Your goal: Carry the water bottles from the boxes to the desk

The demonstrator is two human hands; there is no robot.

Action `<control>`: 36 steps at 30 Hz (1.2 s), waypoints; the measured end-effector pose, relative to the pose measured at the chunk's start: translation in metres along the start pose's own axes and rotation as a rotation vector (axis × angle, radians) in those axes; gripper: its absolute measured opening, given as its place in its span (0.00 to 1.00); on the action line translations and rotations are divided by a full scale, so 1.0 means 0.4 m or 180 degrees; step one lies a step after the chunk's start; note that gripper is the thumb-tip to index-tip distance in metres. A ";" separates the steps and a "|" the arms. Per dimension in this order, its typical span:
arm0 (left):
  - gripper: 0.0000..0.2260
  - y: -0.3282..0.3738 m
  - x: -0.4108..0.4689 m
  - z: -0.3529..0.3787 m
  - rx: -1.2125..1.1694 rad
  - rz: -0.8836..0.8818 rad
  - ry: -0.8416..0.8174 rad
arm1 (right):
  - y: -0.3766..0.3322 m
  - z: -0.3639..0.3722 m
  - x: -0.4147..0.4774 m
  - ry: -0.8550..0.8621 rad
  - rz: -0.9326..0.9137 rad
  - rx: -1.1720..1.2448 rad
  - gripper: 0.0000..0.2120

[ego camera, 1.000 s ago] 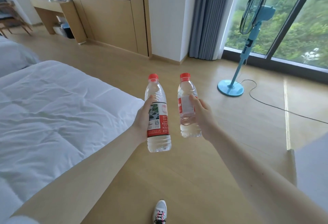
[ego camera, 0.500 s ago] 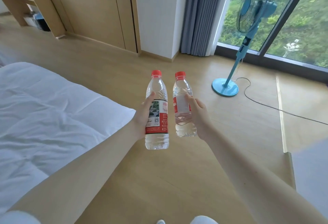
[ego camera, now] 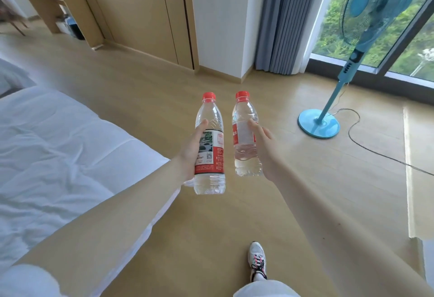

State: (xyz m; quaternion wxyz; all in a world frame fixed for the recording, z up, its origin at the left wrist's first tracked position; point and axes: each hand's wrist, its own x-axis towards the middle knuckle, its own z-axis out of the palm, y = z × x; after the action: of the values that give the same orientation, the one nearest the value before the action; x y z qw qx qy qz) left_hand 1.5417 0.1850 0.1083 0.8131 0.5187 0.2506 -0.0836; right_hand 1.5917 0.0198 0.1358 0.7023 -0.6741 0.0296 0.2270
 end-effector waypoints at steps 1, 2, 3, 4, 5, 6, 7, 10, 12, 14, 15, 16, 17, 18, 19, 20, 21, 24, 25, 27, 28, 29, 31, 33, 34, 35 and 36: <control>0.22 0.019 0.028 0.023 0.0027 0.0018 0.0063 | -0.018 -0.019 0.037 -0.0028 0.0004 0.0001 0.17; 0.22 0.038 0.057 0.045 0.0056 0.0029 0.0115 | -0.037 -0.040 0.075 -0.0070 -0.0012 0.0008 0.19; 0.22 0.059 0.084 0.069 0.0100 0.0034 0.0149 | -0.060 -0.060 0.113 -0.0112 -0.0042 0.0011 0.20; 0.23 0.081 0.111 0.093 0.0141 0.0038 0.0163 | -0.082 -0.081 0.150 -0.0146 -0.0079 0.0023 0.21; 0.23 0.101 0.139 0.117 0.0177 0.0040 0.0163 | -0.104 -0.101 0.185 -0.0174 -0.0110 0.0040 0.20; 0.24 0.119 0.171 0.140 0.0207 0.0036 0.0164 | -0.125 -0.121 0.219 -0.0195 -0.0132 0.0058 0.19; 0.24 0.134 0.200 0.163 0.0238 0.0019 0.0185 | -0.142 -0.139 0.249 -0.0198 -0.0134 0.0062 0.18; 0.23 0.164 0.282 0.229 0.0211 -0.0026 0.0279 | -0.182 -0.191 0.333 -0.0204 -0.0115 0.0053 0.14; 0.22 0.181 0.333 0.265 0.0165 -0.0003 0.0348 | -0.207 -0.220 0.383 -0.0215 -0.0110 0.0045 0.14; 0.22 0.194 0.379 0.289 0.0111 -0.0005 0.0421 | -0.226 -0.241 0.430 -0.0242 -0.0117 0.0068 0.11; 0.22 0.200 0.399 0.296 0.0090 -0.0018 0.0454 | -0.234 -0.249 0.451 -0.0267 -0.0129 0.0105 0.09; 0.22 0.204 0.417 0.300 0.0085 -0.0028 0.0497 | -0.239 -0.254 0.472 -0.0285 -0.0136 0.0126 0.08; 0.22 0.209 0.433 0.301 0.0059 -0.0032 0.0521 | -0.243 -0.257 0.493 -0.0305 -0.0132 0.0133 0.08; 0.23 0.215 0.449 0.299 0.0026 -0.0033 0.0535 | -0.246 -0.258 0.513 -0.0319 -0.0116 0.0108 0.08; 0.23 0.224 0.473 0.294 -0.0028 -0.0037 0.0557 | -0.249 -0.255 0.544 -0.0345 -0.0069 0.0063 0.08; 0.23 0.229 0.483 0.291 -0.0056 -0.0029 0.0564 | -0.248 -0.255 0.558 -0.0344 -0.0035 0.0027 0.09; 0.23 0.236 0.496 0.288 -0.0076 -0.0018 0.0557 | -0.248 -0.254 0.574 -0.0339 0.0003 0.0002 0.10; 0.23 0.267 0.557 0.272 -0.0100 -0.0010 0.0492 | -0.255 -0.240 0.648 -0.0363 0.0037 -0.0064 0.12; 0.23 0.281 0.581 0.267 -0.0104 -0.0003 0.0481 | -0.260 -0.234 0.673 -0.0377 0.0030 -0.0089 0.13; 0.23 0.312 0.637 0.257 -0.0149 0.0013 0.0474 | -0.272 -0.218 0.732 -0.0377 0.0026 -0.0116 0.15; 0.23 0.328 0.665 0.252 -0.0183 0.0024 0.0473 | -0.279 -0.209 0.762 -0.0361 0.0036 -0.0137 0.16; 0.23 0.346 0.695 0.246 -0.0228 0.0026 0.0468 | -0.288 -0.198 0.792 -0.0339 0.0050 -0.0170 0.17; 0.23 0.385 0.756 0.227 -0.0306 0.0038 0.0461 | -0.311 -0.171 0.858 -0.0338 0.0043 -0.0278 0.18; 0.23 0.433 0.816 0.201 -0.0355 0.0047 0.0499 | -0.345 -0.136 0.927 -0.0377 0.0005 -0.0378 0.20; 0.23 0.460 0.843 0.186 -0.0379 0.0049 0.0513 | -0.364 -0.116 0.964 -0.0400 -0.0003 -0.0402 0.20; 0.23 0.487 0.871 0.167 -0.0401 0.0062 0.0519 | -0.385 -0.092 1.001 -0.0433 -0.0008 -0.0425 0.20; 0.23 0.514 0.895 0.149 -0.0419 0.0082 0.0532 | -0.405 -0.068 1.035 -0.0460 -0.0019 -0.0464 0.20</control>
State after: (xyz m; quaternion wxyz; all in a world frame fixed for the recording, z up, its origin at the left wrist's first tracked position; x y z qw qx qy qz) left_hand 1.9504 0.2688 0.1161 0.8227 0.4725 0.3158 -0.0130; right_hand 2.0276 0.1112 0.1407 0.6523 -0.7054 -0.0397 0.2744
